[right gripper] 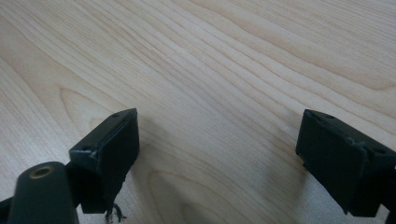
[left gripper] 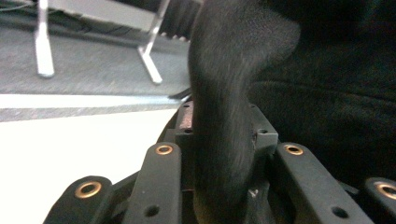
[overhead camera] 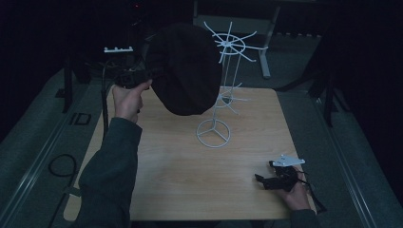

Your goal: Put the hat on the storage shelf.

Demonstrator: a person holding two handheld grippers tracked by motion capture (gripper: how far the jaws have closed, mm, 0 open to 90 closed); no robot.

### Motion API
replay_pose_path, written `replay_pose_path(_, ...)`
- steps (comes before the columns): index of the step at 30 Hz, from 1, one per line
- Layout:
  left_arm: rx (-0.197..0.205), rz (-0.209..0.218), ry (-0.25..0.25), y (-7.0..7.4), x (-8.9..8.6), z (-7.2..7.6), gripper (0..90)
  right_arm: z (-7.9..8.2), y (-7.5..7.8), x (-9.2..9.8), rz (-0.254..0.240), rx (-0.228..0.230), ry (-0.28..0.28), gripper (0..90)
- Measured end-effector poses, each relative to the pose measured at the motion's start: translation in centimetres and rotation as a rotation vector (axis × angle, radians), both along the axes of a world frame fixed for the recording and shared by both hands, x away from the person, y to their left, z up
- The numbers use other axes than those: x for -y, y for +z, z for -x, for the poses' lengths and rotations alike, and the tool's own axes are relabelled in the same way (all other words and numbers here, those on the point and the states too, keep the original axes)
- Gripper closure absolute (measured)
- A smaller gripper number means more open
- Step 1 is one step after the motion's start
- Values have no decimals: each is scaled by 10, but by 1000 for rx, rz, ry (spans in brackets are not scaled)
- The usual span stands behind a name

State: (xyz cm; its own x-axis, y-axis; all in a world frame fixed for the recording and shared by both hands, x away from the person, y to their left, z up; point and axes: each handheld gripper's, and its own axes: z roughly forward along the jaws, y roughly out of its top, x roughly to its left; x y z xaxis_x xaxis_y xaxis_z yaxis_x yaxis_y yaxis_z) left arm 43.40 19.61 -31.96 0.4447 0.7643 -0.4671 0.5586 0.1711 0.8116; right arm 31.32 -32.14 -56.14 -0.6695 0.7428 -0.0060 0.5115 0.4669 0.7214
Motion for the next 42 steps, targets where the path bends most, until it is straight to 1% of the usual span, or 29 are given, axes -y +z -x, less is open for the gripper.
replay_pose_path(2,-9,16,5,-5,-2,-2,721,0,0,0,0,0,0,133)
replay_pose_path(5,-31,-6,10,-11,-2,-4,711,0,0,0,-1,-1,0,133)
replay_pose_path(6,-31,-13,16,-12,-2,-4,703,0,0,0,0,2,1,133)
replay_pose_path(8,-33,-3,12,-12,-4,-5,697,0,0,0,0,2,1,132)
replay_pose_path(11,-22,-15,6,-8,-2,-3,727,0,0,0,0,2,1,132)
replay_pose_path(13,-20,-2,0,-8,-3,-4,732,0,0,0,0,1,1,133)
replay_pose_path(14,-17,-4,-1,-9,-3,-4,731,0,0,0,-1,1,2,133)
replay_pose_path(16,-27,3,-5,-11,-4,-5,724,0,0,0,-1,1,2,133)
replay_pose_path(18,-38,18,-12,-14,-4,-7,697,0,0,0,0,1,2,133)
replay_pose_path(22,-41,17,-19,-14,-4,-8,622,0,0,0,0,2,1,133)
replay_pose_path(25,-46,28,-22,-13,-4,-8,601,0,0,0,0,2,1,133)
replay_pose_path(26,-46,29,-21,-13,-5,-8,552,0,0,0,0,2,2,133)
replay_pose_path(28,-45,30,-22,-13,-5,-7,504,0,0,0,0,2,2,133)
replay_pose_path(29,-45,28,-25,-13,-6,-7,493,0,0,0,1,2,2,133)
replay_pose_path(31,-35,14,-13,-12,-6,-6,455,0,0,0,1,2,2,133)
replay_pose_path(36,-29,4,-5,-11,-8,-4,369,0,0,0,0,2,2,132)
replay_pose_path(42,-17,-12,15,-9,-11,-1,345,0,0,0,0,2,2,133)
